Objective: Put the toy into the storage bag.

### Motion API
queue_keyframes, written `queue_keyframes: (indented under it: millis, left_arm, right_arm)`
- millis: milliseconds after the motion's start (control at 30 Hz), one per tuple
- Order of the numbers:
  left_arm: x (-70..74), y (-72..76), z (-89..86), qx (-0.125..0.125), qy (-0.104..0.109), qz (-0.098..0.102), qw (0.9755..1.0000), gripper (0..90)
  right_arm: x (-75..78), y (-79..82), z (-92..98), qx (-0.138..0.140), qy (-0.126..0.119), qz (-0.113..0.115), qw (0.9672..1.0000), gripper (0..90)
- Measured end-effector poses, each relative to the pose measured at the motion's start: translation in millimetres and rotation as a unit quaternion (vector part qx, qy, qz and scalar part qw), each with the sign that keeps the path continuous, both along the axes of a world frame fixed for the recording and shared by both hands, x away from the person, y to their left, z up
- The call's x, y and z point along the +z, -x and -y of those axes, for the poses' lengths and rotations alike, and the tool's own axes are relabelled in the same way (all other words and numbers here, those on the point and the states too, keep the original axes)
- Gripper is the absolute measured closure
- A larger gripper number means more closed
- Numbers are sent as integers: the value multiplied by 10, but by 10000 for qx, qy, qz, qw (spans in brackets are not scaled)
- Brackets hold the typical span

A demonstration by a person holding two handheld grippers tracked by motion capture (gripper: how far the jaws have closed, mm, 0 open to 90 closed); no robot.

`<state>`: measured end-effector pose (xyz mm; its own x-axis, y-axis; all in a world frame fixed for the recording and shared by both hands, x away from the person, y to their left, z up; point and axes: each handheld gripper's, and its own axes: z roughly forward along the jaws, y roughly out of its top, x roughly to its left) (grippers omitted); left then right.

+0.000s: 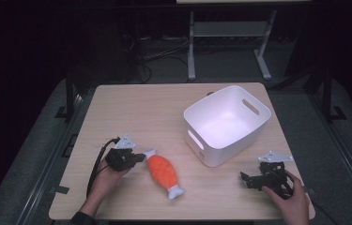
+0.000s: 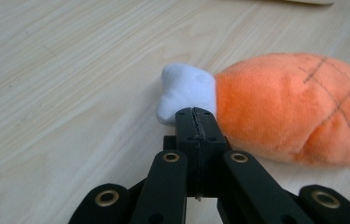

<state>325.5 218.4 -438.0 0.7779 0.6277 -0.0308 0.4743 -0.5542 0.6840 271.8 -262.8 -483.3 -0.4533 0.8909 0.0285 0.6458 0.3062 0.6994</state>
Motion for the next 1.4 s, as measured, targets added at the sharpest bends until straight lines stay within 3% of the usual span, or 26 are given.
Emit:
queue_keyframes:
  millis: [800, 1400]
  left_arm:
    - [-2, -326, 409, -204, 9, -13, 9998, 896]
    - [3, -392, 904, -698, -18, 12, 9976, 896]
  right_arm:
    - [0, 0, 0, 0, 2, 0, 10000, 2]
    - [0, 0, 0, 2, 2, 0, 10000, 2]
